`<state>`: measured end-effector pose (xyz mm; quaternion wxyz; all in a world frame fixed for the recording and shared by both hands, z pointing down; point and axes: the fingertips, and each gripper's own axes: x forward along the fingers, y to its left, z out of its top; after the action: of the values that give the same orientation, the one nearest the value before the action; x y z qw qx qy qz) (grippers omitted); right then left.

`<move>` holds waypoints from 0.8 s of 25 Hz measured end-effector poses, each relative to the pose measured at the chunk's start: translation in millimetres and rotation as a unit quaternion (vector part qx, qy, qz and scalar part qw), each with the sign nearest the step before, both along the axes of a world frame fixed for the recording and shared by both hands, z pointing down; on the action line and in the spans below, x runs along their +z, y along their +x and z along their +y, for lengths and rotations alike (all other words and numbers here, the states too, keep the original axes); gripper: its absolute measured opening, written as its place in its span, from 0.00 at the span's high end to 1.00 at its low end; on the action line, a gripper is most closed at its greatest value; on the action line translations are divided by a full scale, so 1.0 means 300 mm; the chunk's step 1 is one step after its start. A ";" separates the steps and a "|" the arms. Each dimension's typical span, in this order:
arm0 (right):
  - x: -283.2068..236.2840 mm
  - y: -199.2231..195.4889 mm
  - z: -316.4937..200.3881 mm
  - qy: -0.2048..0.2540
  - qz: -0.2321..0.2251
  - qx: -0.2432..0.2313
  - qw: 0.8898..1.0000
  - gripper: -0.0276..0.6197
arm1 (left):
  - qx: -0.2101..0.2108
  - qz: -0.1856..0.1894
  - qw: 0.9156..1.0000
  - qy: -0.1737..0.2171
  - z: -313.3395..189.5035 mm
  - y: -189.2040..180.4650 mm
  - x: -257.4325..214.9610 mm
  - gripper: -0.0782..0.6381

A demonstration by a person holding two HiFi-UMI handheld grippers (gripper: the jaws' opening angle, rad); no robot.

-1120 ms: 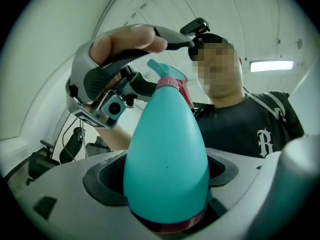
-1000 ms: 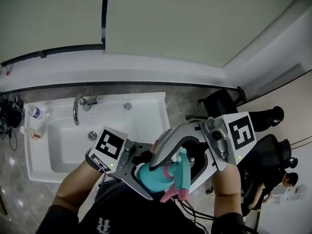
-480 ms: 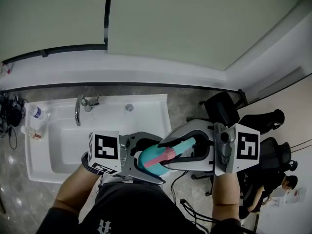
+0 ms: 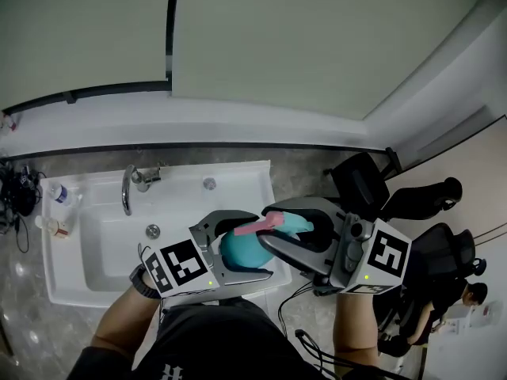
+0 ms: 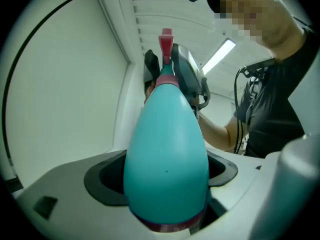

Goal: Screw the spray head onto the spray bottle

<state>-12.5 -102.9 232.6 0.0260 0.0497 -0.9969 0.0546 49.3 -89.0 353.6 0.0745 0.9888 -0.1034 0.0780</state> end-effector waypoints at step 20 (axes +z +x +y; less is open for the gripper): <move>0.185 -0.050 0.096 -0.068 -0.026 0.033 0.997 0.80 | -0.011 -0.117 0.993 -0.030 0.134 -0.096 0.208 0.31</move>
<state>-27.6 -74.0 288.2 0.0020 0.0789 -0.9891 0.1244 20.6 -48.9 416.1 0.0926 0.9688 -0.1201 0.1959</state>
